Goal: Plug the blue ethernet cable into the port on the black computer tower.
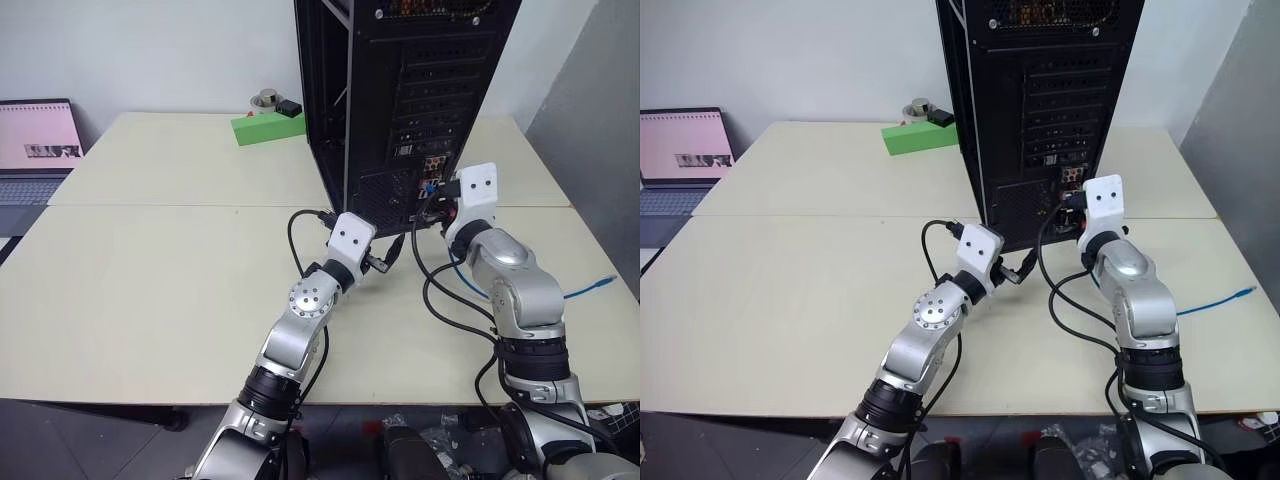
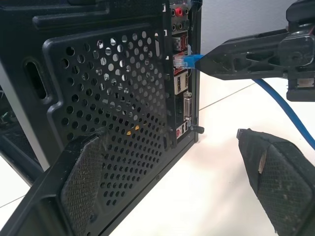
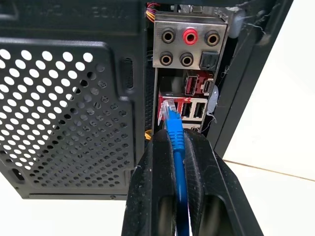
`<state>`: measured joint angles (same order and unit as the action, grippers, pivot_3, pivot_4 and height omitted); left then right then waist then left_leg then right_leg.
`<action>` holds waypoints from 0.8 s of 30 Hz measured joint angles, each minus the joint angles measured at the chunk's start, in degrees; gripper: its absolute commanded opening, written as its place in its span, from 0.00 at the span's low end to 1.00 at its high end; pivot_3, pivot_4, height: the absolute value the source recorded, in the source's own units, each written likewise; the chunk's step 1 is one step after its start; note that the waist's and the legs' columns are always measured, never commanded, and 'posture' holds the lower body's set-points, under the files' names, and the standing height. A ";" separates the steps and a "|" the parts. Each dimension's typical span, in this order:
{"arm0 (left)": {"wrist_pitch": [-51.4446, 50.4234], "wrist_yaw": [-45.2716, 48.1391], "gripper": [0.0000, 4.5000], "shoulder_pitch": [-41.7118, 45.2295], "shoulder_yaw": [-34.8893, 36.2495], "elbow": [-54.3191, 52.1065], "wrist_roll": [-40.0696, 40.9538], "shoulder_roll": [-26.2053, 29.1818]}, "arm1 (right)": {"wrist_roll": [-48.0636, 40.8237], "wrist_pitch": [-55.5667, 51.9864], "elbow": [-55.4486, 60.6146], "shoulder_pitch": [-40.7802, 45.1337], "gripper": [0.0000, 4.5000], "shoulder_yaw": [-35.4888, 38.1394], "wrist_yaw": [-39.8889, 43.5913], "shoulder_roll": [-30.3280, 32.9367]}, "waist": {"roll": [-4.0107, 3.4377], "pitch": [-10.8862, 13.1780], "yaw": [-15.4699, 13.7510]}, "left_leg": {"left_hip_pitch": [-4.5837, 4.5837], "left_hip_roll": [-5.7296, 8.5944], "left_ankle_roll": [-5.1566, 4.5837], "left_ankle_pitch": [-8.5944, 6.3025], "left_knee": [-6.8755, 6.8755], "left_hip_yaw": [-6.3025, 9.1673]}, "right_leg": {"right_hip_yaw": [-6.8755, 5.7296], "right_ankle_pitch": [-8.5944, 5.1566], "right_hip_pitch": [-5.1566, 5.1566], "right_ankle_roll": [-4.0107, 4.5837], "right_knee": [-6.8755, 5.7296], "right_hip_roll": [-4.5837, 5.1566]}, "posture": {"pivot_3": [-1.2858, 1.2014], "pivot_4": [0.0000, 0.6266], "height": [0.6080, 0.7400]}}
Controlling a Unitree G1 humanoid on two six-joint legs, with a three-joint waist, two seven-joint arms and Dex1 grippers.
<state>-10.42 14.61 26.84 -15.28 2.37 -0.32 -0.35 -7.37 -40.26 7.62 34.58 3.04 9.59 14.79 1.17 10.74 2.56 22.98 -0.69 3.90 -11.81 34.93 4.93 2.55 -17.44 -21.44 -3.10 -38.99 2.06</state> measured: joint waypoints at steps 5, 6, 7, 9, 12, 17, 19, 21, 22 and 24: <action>0.00 -0.02 0.98 0.00 0.02 0.00 0.00 0.00 | 1.30 1.29 -0.68 -0.08 0.00 -0.80 -0.01 0.10 | 0.00 0.00 0.15 | 0.00 0.00 0.00 0.00 0.00 0.00 | 0.00 0.00 0.00 0.00 0.00 0.00 | 0.52 0.24 1.00; 0.00 -0.01 0.98 0.00 0.02 0.00 0.00 0.00 | 1.58 1.59 -1.08 -0.08 0.00 -0.89 -0.05 0.08 | 0.00 0.00 0.18 | -0.01 0.00 0.00 0.00 0.00 0.00 | 0.00 0.00 0.00 0.00 -0.01 0.00 | 0.52 0.24 1.00; 0.00 -0.01 0.98 0.00 0.04 0.00 0.00 0.01 | 1.66 2.00 -1.25 -0.10 0.00 -0.93 -0.09 0.00 | 0.00 0.00 0.21 | -0.01 0.00 0.00 0.00 0.00 0.00 | 0.00 0.00 0.00 0.00 -0.01 0.00 | 0.52 0.24 1.00; 0.00 -0.02 0.98 0.00 0.04 0.00 0.00 0.00 | 1.66 2.22 -1.37 -0.11 0.00 -0.91 -0.27 -0.34 | 0.00 0.00 0.29 | -0.01 -0.01 0.00 0.00 0.00 0.00 | 0.00 0.00 0.00 0.00 -0.01 0.00 | 0.52 0.24 1.00; 0.00 -0.05 0.98 0.00 0.04 0.00 0.00 0.00 | 1.46 2.16 -1.39 -0.11 0.00 -0.13 -1.19 -1.81 | 0.00 0.00 0.39 | -0.01 -0.01 0.00 0.00 0.00 0.01 | 0.00 0.00 0.00 0.00 -0.01 -0.01 | 0.52 0.24 1.00; 0.00 -0.06 0.98 0.00 0.04 0.00 0.00 0.00 | 0.71 2.03 -1.52 -0.07 0.00 1.58 -2.59 -3.67 | 0.00 0.00 0.46 | -0.01 -0.02 0.00 0.00 0.00 0.00 | 0.00 0.00 0.00 0.00 -0.02 -0.01 | 0.52 0.24 1.00; 0.00 -0.06 0.98 0.00 0.04 0.00 0.00 0.00 | 0.18 1.71 -1.59 0.10 0.00 2.43 -3.14 -4.35 | 0.00 0.00 0.39 | 0.00 -0.02 0.00 0.00 -0.01 0.01 | -0.01 0.00 0.00 0.00 -0.02 -0.01 | 0.52 0.24 1.00; 0.00 -0.06 0.98 0.00 0.04 0.00 0.00 0.00 | -0.64 1.02 -1.62 0.53 0.00 3.17 -3.93 -5.24 | 0.00 0.00 0.30 | 0.02 -0.01 0.00 0.00 -0.02 0.01 | -0.01 0.00 -0.01 0.00 0.00 -0.01 | 0.52 0.24 1.00; 0.00 -0.06 0.98 0.00 0.04 0.00 0.00 0.00 | -0.86 0.68 -1.62 0.70 0.00 3.73 -4.19 -5.70 | 0.00 0.00 0.25 | 0.02 -0.01 0.00 0.00 -0.02 0.00 | -0.01 0.00 -0.01 0.00 0.01 0.00 | 0.52 0.24 1.00; 0.00 -0.06 0.98 0.00 0.04 0.00 0.00 0.00 | -1.34 0.17 -1.63 0.98 0.00 4.31 -4.80 -6.32 | 0.00 0.00 0.16 | 0.03 0.00 0.00 0.00 -0.02 0.00 | -0.01 0.00 -0.01 0.00 0.01 0.00 | 0.52 0.24 1.00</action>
<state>-10.42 14.55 26.84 -15.24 2.37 -0.32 -0.35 -8.71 -40.09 5.99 35.56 7.35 4.79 8.46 1.17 10.75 2.72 23.01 -0.69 3.91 -11.81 34.91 4.94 2.55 -17.43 -21.45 -3.10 -38.98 2.06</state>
